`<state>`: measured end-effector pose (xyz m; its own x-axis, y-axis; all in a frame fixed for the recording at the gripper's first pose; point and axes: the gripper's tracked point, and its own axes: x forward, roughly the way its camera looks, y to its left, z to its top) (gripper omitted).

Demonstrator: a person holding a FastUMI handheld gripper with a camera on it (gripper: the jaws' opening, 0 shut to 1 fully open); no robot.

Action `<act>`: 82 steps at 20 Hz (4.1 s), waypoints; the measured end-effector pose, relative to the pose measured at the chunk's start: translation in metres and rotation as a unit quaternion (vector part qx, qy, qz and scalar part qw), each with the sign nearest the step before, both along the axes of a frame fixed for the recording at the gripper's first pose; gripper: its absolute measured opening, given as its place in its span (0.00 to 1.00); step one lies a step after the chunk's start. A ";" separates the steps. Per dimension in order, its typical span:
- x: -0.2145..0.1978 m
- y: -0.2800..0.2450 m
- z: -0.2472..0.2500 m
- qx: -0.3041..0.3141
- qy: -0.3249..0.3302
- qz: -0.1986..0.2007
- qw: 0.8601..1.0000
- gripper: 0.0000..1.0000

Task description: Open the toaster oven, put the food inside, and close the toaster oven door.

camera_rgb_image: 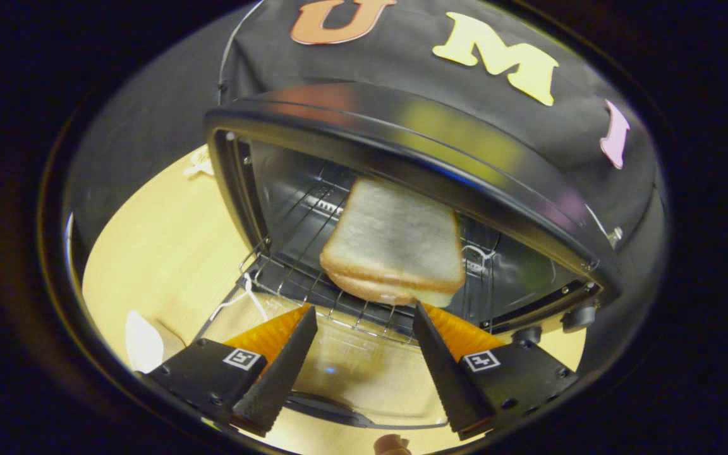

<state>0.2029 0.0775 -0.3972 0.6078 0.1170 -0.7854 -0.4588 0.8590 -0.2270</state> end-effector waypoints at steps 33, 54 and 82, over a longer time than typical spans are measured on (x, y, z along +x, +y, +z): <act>-0.131 -0.031 -0.066 0.138 -0.072 -0.147 0.977 1.00; -0.125 -0.026 -0.044 0.142 -0.139 -0.167 0.966 0.99; -0.107 -0.014 0.100 0.171 -0.320 -0.108 0.926 0.98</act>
<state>0.0960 0.0634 -0.2973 0.9740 0.1141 -0.1956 -0.1341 0.9867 -0.0918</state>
